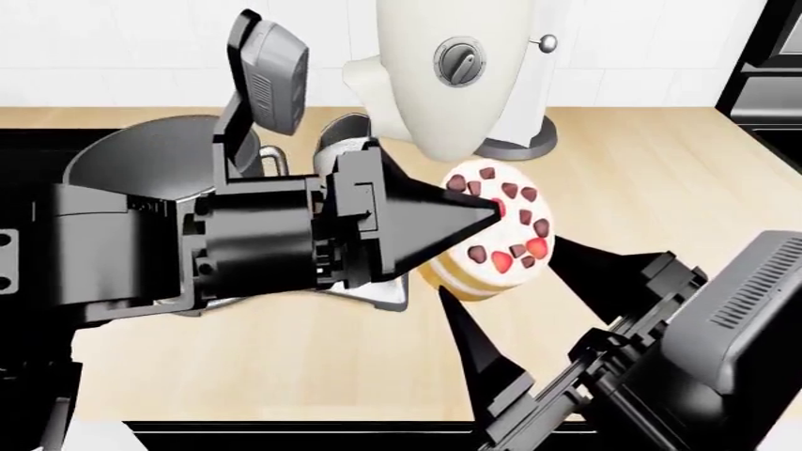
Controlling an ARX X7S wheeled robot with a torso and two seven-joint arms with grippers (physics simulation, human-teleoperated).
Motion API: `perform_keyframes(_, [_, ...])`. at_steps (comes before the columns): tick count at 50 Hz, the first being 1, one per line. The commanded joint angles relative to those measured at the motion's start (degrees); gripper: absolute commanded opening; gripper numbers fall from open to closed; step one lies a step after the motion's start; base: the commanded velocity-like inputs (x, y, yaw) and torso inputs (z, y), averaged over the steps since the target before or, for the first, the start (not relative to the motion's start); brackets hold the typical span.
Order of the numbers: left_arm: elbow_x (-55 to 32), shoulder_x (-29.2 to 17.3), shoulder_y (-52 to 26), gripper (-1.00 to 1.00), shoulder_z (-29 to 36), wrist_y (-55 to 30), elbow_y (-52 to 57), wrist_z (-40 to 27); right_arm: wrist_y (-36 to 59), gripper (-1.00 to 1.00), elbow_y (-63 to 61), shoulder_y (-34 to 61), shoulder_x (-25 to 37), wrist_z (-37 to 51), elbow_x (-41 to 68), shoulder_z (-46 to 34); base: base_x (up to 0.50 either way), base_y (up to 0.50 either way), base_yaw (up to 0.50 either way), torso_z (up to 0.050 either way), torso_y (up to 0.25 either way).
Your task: Place the cake in the stand mixer bowl.
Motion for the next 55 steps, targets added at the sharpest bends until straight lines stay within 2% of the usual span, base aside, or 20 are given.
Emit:
perform_keyframes(1, [2.0, -0.5, -0.2, -1.0, -0.1, 0.3, 0.3, -0.6, -0.6, -1.0, -0.5, 0.5, 0.8, -0.4, -0.7, 0.5, 0.0, 0.0, 0.0, 0.0, 0.0])
perform_keyframes(3, [2.2, -0.8, -0.3, -1.0, -0.6, 0.6, 0.6, -0.6, -0.1, -1.0, 0.5, 1.8, 1.1, 1.1, 2.6, 0.2, 0.0, 0.0, 0.0, 0.0, 0.0])
perform_keyframes(4, [2.3, -0.8, -0.4, -1.0, -0.8, 0.6, 0.7, -0.4, 0.3, 1.0, 1.2, 2.7, 1.1, 2.0, 3.8, 0.0, 0.0, 0.0, 0.0, 0.0, 0.0])
perform_keyframes(15, [3.1, -2.6, 0.4, -1.0, -2.9, 3.2, 4.3, -1.9, 0.9, 1.0, 2.9, 3.3, 0.8, 2.1, 2.9, -0.8, 0.0, 0.0, 0.0, 0.0, 0.0])
perform_keyframes(28, [0.0, -7.8, 0.2, -1.0, -6.5, 7.4, 11.8, -6.7, 1.0, 1.0, 4.6, 2.8, 0.6, 3.0, 1.6, -1.0, 0.0, 0.0, 0.0, 0.0, 0.001])
perform_keyframes(33, [-0.8, -12.6, -1.1, -1.0, -10.1, 10.1, 15.8, -10.3, 1.6, 1.0, 4.4, 3.7, 1.6, 4.7, 3.4, -0.5, 0.0, 0.0, 0.0, 0.0, 0.0])
perform_keyframes(39, [-2.7, -16.9, -3.4, -1.0, -11.5, 12.3, 17.3, -14.5, 1.5, 1.0, 5.1, 3.7, 1.8, 5.1, 3.5, -0.2, 0.0, 0.0, 0.0, 0.0, 0.0])
perform_keyframes(45, [-4.0, -19.7, -4.6, -1.0, -12.9, 14.0, 18.9, -17.1, 1.4, 1.0, 5.1, 3.6, 2.0, 5.3, 3.7, -0.2, 0.0, 0.0, 0.0, 0.0, 0.0])
perform_keyframes(55, [-2.8, -20.5, -6.7, -1.0, -12.0, 14.2, 18.0, -18.8, 1.3, 1.0, 5.1, 3.5, 2.0, 5.1, 3.4, -0.4, 0.0, 0.0, 0.0, 0.0, 0.0])
